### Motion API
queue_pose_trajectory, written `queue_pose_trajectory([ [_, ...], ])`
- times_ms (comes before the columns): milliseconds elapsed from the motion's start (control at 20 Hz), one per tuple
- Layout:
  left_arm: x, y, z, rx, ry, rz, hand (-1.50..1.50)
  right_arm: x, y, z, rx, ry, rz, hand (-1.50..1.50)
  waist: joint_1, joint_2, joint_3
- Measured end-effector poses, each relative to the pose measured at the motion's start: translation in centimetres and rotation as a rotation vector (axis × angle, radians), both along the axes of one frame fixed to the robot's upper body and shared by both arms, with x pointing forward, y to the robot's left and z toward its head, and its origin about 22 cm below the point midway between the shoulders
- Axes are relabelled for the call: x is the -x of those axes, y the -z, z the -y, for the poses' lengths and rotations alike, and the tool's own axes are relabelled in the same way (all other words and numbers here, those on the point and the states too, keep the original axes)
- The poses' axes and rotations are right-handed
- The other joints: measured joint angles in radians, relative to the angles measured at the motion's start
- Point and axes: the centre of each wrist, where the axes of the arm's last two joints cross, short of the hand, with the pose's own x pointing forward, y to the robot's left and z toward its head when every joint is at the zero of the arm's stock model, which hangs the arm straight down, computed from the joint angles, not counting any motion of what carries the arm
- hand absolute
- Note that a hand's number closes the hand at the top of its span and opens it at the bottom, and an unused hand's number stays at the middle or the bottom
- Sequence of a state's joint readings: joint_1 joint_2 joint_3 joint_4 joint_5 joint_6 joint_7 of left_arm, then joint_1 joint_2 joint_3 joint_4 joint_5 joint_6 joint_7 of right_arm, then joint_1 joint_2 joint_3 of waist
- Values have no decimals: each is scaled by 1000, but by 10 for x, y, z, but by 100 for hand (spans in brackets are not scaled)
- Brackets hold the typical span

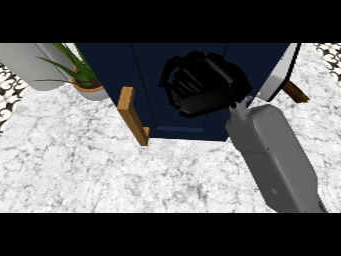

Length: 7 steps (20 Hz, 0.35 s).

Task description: Pick up the bottled water, place it into the cabinet and close the cabinet

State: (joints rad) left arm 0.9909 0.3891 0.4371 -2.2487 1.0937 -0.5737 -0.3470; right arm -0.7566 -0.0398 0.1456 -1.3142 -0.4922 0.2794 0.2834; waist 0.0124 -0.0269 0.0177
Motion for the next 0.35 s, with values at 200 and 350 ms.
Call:
queue_pose_trajectory([
  [200,-6,1,-1,4,16,1,-150,-2,-1,-1,-22,-21,-12,150,-4,1,9],
  [350,-8,2,0,5,21,-4,-150,-3,-2,-1,-39,-28,-23,150,-4,3,15],
])
